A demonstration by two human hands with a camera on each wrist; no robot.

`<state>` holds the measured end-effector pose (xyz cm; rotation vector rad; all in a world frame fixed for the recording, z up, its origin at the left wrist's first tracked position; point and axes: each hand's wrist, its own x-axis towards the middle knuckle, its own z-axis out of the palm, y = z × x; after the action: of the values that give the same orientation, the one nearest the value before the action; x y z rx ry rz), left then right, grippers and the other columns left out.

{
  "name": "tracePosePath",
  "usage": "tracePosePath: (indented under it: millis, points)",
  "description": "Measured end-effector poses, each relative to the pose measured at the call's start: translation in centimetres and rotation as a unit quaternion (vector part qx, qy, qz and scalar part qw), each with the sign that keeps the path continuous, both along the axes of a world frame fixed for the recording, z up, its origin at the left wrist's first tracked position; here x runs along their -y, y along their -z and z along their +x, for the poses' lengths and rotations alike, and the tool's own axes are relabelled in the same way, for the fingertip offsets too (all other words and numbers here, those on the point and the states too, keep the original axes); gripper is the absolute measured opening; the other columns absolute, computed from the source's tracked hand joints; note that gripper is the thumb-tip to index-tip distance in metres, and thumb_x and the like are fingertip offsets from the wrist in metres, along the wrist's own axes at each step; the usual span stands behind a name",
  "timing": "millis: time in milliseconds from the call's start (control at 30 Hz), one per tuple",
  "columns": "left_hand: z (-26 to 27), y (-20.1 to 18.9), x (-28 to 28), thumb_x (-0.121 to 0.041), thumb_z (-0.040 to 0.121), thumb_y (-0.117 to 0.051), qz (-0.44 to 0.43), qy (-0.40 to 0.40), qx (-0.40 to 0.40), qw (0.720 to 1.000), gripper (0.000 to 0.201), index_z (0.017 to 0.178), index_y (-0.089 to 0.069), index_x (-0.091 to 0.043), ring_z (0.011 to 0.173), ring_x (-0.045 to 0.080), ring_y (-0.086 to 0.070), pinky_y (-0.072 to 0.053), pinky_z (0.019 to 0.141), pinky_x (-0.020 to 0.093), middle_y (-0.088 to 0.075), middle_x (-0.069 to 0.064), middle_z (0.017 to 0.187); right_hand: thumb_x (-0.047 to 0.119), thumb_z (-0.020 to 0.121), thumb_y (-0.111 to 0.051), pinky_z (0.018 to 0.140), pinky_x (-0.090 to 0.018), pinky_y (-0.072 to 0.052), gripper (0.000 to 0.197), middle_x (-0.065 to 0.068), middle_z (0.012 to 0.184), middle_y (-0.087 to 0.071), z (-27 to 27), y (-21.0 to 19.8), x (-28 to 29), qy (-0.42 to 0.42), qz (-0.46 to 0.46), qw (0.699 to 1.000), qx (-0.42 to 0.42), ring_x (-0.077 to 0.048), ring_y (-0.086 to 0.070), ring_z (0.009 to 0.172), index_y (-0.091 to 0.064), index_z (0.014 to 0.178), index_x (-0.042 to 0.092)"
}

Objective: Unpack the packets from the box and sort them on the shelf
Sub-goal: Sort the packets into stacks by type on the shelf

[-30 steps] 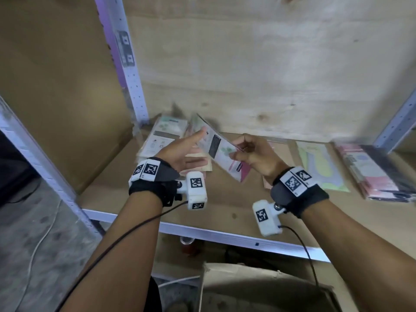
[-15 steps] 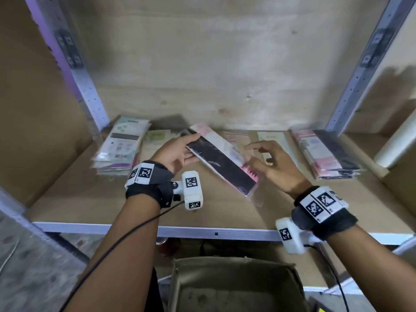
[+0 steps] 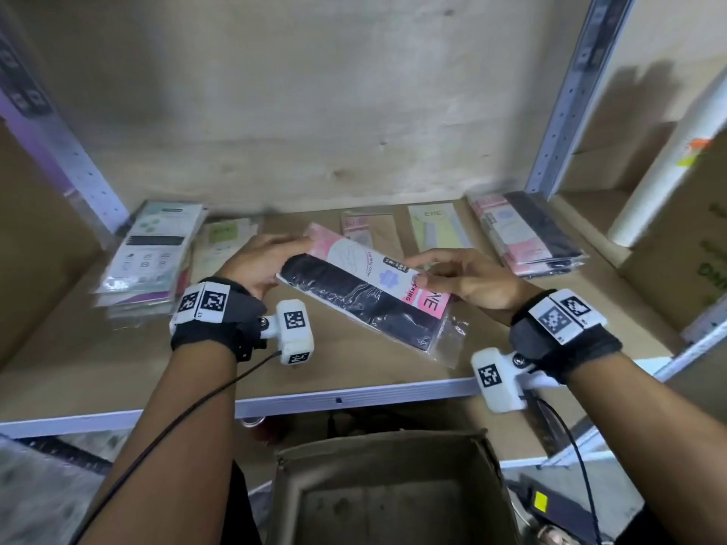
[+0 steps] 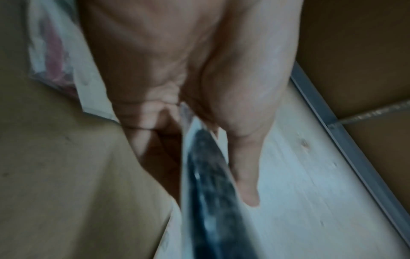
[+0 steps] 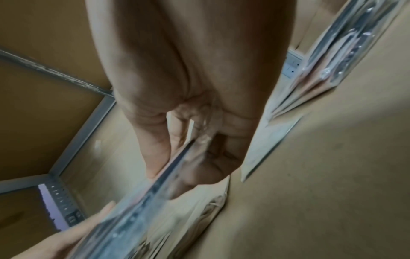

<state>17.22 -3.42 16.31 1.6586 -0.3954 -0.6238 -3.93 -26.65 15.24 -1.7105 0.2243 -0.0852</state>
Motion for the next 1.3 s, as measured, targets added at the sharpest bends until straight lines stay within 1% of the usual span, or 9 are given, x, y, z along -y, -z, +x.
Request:
tracePosePath:
  millis: [200,367,533,700,900,1000,1067,1200,1300]
  points:
    - [0.1,0.5,-0.4,-0.040,0.075,-0.083,-0.039,-0.056,-0.005,0.998,0.031,0.093,-0.079,-0.016,0.067,0.014,-0.071,-0.055,0.057,0.022,-0.078,0.001,0.085,0.020,0.079,-0.081,0.064,-0.034,-0.058,0.032,-0.021,0.093,-0.074,-0.1,0.5,0.7,0.103,0.082,0.991,-0.017,-0.026,-0.065,0.069,-0.073,0.109,0.012]
    - [-1.3,1.1,0.5,-0.012,0.092,-0.070,-0.111,-0.129,-0.099,0.980,0.014,0.104,-0.066,-0.006,0.059,0.014,-0.065,-0.048,0.051,0.022,-0.070,0.008,0.088,0.026,0.081,-0.080,0.058,-0.026,-0.058,0.037,-0.015,0.090,-0.075,0.1,1.1,0.2,0.156,0.138,0.978,0.010,-0.026,-0.072,0.076,-0.067,0.111,0.009]
    - [-4.2,1.3,2.5,0.004,0.092,-0.060,-0.192,-0.109,-0.194,0.956,0.023,0.116,-0.061,0.003,0.082,0.020,-0.074,-0.060,0.061,0.024,-0.072,0.019,0.105,0.026,0.090,-0.071,0.063,-0.026,-0.059,0.022,-0.018,0.103,-0.074,0.9,1.0,-1.8,0.135,0.154,0.979,0.015,-0.026,-0.073,0.084,-0.068,0.107,0.013]
    - [-5.7,1.7,3.2,0.002,0.095,-0.060,-0.192,-0.059,-0.191,0.961,0.012,0.106,-0.065,0.000,0.079,0.018,-0.077,-0.062,0.063,0.027,-0.073,0.020,0.110,0.017,0.087,-0.075,0.060,-0.032,-0.060,0.046,-0.018,0.105,-0.070,1.3,0.9,-3.2,0.113,0.160,0.980,0.035,-0.031,-0.074,0.090,-0.054,0.128,0.011]
    - [-6.4,1.3,3.7,0.005,0.096,-0.057,-0.282,-0.061,-0.200,0.936,0.014,0.091,-0.068,0.000,0.085,0.020,-0.078,-0.063,0.069,0.031,-0.078,0.014,0.093,0.018,0.085,-0.078,0.044,-0.030,-0.053,0.042,-0.010,0.090,-0.060,1.8,0.4,-3.1,0.184,0.146,0.970,0.060,-0.021,-0.064,0.061,-0.047,0.113,0.010]
    - [-7.1,1.2,4.3,0.004,0.097,-0.055,-0.298,-0.049,-0.212,0.929,0.013,0.095,-0.068,0.002,0.087,0.021,-0.078,-0.063,0.070,0.031,-0.079,0.015,0.096,0.032,0.082,-0.080,0.046,-0.030,-0.054,0.045,-0.011,0.085,-0.065,1.6,0.3,-3.1,0.141,0.144,0.979,0.029,-0.028,-0.071,0.073,-0.053,0.109,0.010]
    - [-7.7,1.2,4.6,0.003,0.097,-0.055,-0.282,-0.032,-0.222,0.933,0.013,0.102,-0.067,0.004,0.088,0.021,-0.078,-0.063,0.070,0.030,-0.078,0.017,0.098,0.031,0.083,-0.079,0.047,-0.029,-0.056,0.045,-0.014,0.098,-0.072,1.7,0.6,-3.4,0.099,0.153,0.983,0.019,-0.033,-0.074,0.085,-0.053,0.112,0.009]
    - [-8.2,1.6,4.9,-0.001,0.090,-0.070,-0.172,-0.024,-0.118,0.978,0.008,0.093,-0.063,-0.004,0.087,0.026,-0.077,-0.062,0.070,0.029,-0.075,0.022,0.105,0.010,0.087,-0.074,0.047,-0.029,-0.056,0.040,-0.018,0.114,-0.072,1.6,0.8,-3.2,0.093,0.178,0.979,0.032,-0.037,-0.073,0.087,-0.047,0.115,0.010]
    - [-8.2,2.2,4.8,-0.007,0.084,-0.079,-0.094,-0.029,-0.007,0.995,0.018,0.094,-0.065,-0.002,0.071,0.020,-0.076,-0.060,0.063,0.024,-0.074,0.020,0.093,0.001,0.088,-0.071,0.048,-0.029,-0.057,0.040,-0.021,0.112,-0.071,1.3,0.8,-2.7,0.111,0.172,0.978,0.038,-0.033,-0.074,0.077,-0.046,0.118,0.009]
